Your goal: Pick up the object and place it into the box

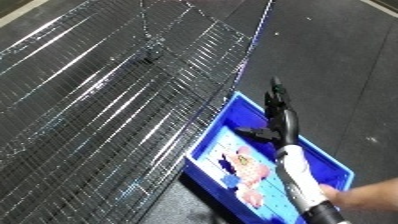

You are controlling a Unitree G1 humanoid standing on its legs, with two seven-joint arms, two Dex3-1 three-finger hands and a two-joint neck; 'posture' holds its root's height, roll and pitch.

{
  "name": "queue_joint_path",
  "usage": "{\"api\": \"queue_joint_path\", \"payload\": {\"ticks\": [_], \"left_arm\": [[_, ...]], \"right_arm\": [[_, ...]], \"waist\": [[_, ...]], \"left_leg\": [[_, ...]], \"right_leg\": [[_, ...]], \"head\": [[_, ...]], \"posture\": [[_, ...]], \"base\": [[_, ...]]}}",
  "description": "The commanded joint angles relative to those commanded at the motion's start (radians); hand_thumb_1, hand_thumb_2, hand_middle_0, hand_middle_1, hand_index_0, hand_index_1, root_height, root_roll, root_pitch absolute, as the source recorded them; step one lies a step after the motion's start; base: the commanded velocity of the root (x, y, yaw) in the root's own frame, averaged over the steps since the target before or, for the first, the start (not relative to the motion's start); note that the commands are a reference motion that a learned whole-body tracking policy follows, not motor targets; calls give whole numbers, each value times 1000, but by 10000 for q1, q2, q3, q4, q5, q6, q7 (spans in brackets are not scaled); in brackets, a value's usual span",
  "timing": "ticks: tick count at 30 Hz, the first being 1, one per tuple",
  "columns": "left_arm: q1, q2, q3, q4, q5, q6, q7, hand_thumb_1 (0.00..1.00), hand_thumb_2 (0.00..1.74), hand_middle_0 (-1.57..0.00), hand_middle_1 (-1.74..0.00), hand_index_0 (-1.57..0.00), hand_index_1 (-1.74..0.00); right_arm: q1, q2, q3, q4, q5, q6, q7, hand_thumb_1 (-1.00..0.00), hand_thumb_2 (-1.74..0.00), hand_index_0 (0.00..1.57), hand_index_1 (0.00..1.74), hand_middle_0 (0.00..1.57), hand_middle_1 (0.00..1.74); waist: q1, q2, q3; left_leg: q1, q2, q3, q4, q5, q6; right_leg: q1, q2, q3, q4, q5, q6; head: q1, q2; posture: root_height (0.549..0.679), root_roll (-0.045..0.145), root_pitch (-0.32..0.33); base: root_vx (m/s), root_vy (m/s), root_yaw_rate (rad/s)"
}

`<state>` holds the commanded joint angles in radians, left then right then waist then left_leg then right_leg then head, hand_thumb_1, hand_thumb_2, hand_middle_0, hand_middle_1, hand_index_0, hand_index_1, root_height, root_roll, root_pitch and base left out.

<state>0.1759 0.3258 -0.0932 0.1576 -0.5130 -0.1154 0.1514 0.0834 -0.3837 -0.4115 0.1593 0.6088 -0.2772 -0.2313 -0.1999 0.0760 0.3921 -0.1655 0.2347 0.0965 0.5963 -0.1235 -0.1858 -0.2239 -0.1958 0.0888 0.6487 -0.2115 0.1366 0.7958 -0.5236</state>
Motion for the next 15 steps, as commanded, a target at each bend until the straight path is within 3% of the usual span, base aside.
{"api": "queue_joint_path", "payload": {"ticks": [5,9,15], "left_arm": [[127,8,204,-234,-13,90,-13,1000,1740,-1570,-1740,-1570,-1740],[284,-18,307,-350,0,176,-2,1000,1740,-1570,-1740,-1570,-1740],[415,-8,425,-516,131,221,21,1000,1740,-1570,-1740,-1570,-1740]], "right_arm": [[-96,37,693,-589,-696,312,226,0,0,0,0,0,0],[-227,211,1076,-837,-803,435,330,0,0,0,0,0,0],[-565,322,1825,-1136,-813,555,547,0,0,0,0,0,0]], "waist": [[376,-129,51],[607,-221,102],[1031,-299,167]], "left_leg": [[-108,0,-133,43,50,25],[-222,-25,-234,71,100,41],[-355,-119,-390,-5,195,51]], "right_leg": [[-47,-4,-97,206,-61,18],[-54,2,-151,252,-72,17],[-111,-59,-241,319,-70,40]], "head": [[-1047,-11],[-1920,169],[-3744,993]], "posture": [[643,78,-199],[641,74,-202],[640,70,-201]], "base": [[-11,-16,172],[0,-11,139],[3,7,122]]}}
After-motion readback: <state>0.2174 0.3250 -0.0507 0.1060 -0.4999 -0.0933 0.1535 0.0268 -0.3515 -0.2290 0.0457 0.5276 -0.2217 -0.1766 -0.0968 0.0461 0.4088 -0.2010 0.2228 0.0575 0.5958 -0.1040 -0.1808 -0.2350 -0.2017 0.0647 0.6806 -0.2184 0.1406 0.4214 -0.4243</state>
